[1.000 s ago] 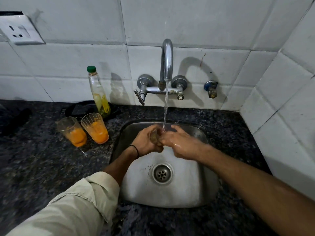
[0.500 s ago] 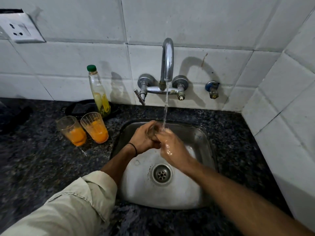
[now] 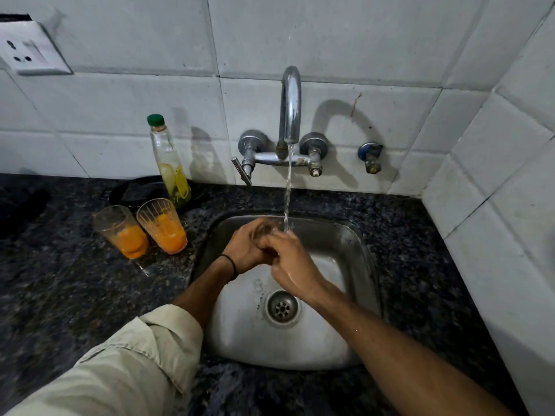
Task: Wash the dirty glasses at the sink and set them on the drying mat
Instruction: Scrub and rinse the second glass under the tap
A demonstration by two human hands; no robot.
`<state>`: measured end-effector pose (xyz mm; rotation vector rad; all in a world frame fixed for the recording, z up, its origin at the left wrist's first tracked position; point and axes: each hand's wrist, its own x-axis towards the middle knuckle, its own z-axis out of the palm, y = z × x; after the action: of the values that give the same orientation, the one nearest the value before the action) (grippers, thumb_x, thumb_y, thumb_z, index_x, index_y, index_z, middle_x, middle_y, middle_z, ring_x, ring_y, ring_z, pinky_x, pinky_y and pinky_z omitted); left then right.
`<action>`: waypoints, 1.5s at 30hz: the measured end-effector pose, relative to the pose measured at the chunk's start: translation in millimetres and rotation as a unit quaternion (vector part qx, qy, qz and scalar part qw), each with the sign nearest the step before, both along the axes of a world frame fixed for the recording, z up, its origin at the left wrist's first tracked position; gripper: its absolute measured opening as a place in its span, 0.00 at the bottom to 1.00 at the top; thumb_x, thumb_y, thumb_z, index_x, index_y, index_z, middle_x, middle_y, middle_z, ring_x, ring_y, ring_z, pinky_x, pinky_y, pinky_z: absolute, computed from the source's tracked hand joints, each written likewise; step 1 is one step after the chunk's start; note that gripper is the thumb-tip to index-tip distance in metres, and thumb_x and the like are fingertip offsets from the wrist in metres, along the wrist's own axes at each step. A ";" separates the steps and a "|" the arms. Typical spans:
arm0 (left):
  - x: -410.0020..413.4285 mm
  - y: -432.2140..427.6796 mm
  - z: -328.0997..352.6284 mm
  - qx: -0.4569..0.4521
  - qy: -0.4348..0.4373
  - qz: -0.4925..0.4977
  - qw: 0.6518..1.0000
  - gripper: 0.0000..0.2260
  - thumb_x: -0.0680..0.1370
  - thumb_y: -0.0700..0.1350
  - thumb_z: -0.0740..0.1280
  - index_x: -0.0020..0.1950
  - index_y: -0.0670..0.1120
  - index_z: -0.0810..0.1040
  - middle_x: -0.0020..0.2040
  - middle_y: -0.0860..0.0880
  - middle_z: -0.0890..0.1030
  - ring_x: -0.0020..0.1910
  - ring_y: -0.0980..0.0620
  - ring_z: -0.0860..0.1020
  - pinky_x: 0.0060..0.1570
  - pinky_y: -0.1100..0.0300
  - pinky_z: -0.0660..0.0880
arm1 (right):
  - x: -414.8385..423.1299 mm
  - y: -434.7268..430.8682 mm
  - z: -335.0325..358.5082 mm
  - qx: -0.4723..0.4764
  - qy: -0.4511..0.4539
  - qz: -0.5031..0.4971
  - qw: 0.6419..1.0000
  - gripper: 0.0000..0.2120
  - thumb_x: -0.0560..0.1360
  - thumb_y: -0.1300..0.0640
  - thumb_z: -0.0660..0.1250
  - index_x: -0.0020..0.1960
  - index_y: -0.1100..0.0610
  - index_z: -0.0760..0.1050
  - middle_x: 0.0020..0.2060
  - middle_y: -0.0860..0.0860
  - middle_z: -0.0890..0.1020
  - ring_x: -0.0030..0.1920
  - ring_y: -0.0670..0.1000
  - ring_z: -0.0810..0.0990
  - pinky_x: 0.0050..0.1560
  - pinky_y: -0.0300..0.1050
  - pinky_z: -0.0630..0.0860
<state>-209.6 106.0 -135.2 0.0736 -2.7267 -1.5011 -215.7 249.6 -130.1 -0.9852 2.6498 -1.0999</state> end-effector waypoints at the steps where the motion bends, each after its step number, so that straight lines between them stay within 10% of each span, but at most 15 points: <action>1: -0.5 -3.8 -1.9 0.006 -0.012 -0.008 1.000 0.24 0.62 0.35 0.77 0.54 0.50 0.78 0.46 0.55 0.82 0.46 0.64 0.80 0.47 0.71 0.75 | -5.0 10.4 -4.0 0.040 0.076 0.042 0.995 0.23 0.69 0.72 0.64 0.60 0.55 0.80 0.57 0.51 0.80 0.57 0.52 0.75 0.60 0.48 0.73; 4: -1.2 -1.5 -6.4 -0.048 -0.042 -0.025 0.998 0.25 0.58 0.39 0.78 0.52 0.52 0.78 0.45 0.56 0.82 0.43 0.62 0.79 0.39 0.71 0.74 | -31.5 32.0 -1.0 0.196 0.196 0.150 0.949 0.24 0.68 0.70 0.67 0.60 0.54 0.79 0.59 0.51 0.81 0.64 0.53 0.74 0.72 0.54 0.64; 13: 0.0 5.5 -11.1 -0.024 -0.003 -0.016 1.000 0.24 0.63 0.42 0.77 0.57 0.52 0.79 0.50 0.53 0.83 0.51 0.59 0.81 0.52 0.61 0.78 | -25.4 -7.0 16.2 0.187 -0.105 0.065 0.975 0.12 0.74 0.66 0.64 0.52 0.53 0.77 0.53 0.53 0.80 0.55 0.56 0.79 0.57 0.51 0.78; 17: 3.0 -0.7 -9.7 0.043 -0.018 -0.011 0.999 0.24 0.56 0.42 0.78 0.50 0.51 0.79 0.46 0.49 0.84 0.45 0.52 0.81 0.47 0.51 0.80 | -17.4 18.3 10.0 0.063 0.078 0.117 0.988 0.17 0.70 0.69 0.65 0.54 0.54 0.80 0.51 0.49 0.81 0.54 0.48 0.75 0.56 0.50 0.76; 20: 4.2 7.3 -2.0 -0.029 -0.017 -0.040 0.999 0.25 0.57 0.40 0.78 0.51 0.53 0.78 0.46 0.54 0.83 0.45 0.58 0.80 0.46 0.60 0.78 | -31.5 41.9 9.9 0.143 0.197 0.200 0.949 0.21 0.71 0.68 0.66 0.62 0.54 0.78 0.60 0.51 0.80 0.64 0.51 0.74 0.70 0.52 0.65; 25: 2.0 14.2 -5.5 -0.041 0.016 -0.029 0.999 0.24 0.59 0.42 0.78 0.53 0.51 0.78 0.47 0.54 0.83 0.47 0.59 0.81 0.48 0.58 0.79 | -33.8 16.2 10.7 0.251 0.058 0.135 0.957 0.14 0.73 0.64 0.66 0.57 0.53 0.77 0.57 0.52 0.79 0.60 0.54 0.77 0.60 0.47 0.74; 31: 4.7 19.9 -16.2 -0.084 0.078 0.059 0.992 0.12 0.70 0.47 0.67 0.53 0.48 0.78 0.46 0.51 0.82 0.45 0.52 0.79 0.49 0.52 0.77 | -0.1 -34.9 2.4 -0.101 -0.277 -0.209 0.932 0.12 0.79 0.62 0.57 0.44 0.53 0.77 0.41 0.49 0.81 0.43 0.48 0.79 0.42 0.41 0.75; 34: 3.5 9.7 -15.5 -0.061 0.070 0.050 0.994 0.12 0.70 0.43 0.71 0.53 0.49 0.78 0.46 0.53 0.82 0.45 0.53 0.80 0.47 0.58 0.78 | 22.5 -25.3 -2.2 -0.177 -0.150 -0.170 0.958 0.11 0.73 0.72 0.58 0.42 0.61 0.77 0.39 0.52 0.80 0.41 0.39 0.74 0.42 0.34 0.71; 36: 6.0 0.4 -11.3 -0.034 0.048 0.012 0.998 0.21 0.63 0.40 0.77 0.54 0.48 0.78 0.48 0.54 0.82 0.47 0.55 0.81 0.47 0.65 0.76 | 10.5 7.1 -15.2 -0.066 0.069 -0.016 0.995 0.17 0.68 0.74 0.60 0.50 0.61 0.81 0.48 0.52 0.83 0.52 0.42 0.77 0.59 0.42 0.74; 38: 7.2 -0.8 -8.0 -0.065 0.025 -0.044 0.997 0.25 0.58 0.41 0.79 0.53 0.51 0.78 0.48 0.56 0.82 0.46 0.60 0.79 0.46 0.70 0.72 | -17.2 36.9 -14.3 0.093 0.232 0.143 0.958 0.25 0.65 0.72 0.65 0.59 0.57 0.81 0.58 0.52 0.83 0.64 0.52 0.77 0.72 0.58 0.66; 41: 5.1 12.9 -10.9 -0.121 0.046 -0.057 0.990 0.26 0.57 0.44 0.78 0.53 0.54 0.78 0.48 0.58 0.80 0.46 0.61 0.77 0.48 0.71 0.68 | -29.2 38.2 12.4 0.260 0.219 0.231 0.912 0.26 0.67 0.69 0.68 0.64 0.57 0.78 0.64 0.53 0.80 0.71 0.54 0.71 0.77 0.57 0.56; 45: 1.0 12.6 -18.4 -0.148 0.084 -0.004 0.985 0.23 0.61 0.52 0.75 0.54 0.57 0.74 0.51 0.55 0.79 0.51 0.50 0.76 0.53 0.49 0.74 | -14.9 7.6 4.6 0.157 0.030 0.091 0.983 0.20 0.69 0.69 0.65 0.57 0.54 0.80 0.61 0.53 0.80 0.68 0.55 0.72 0.73 0.58 0.64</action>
<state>-208.7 118.6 -153.6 -0.0680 -2.7773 -1.0327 -230.7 257.1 -125.5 -1.1771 2.6029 -0.5995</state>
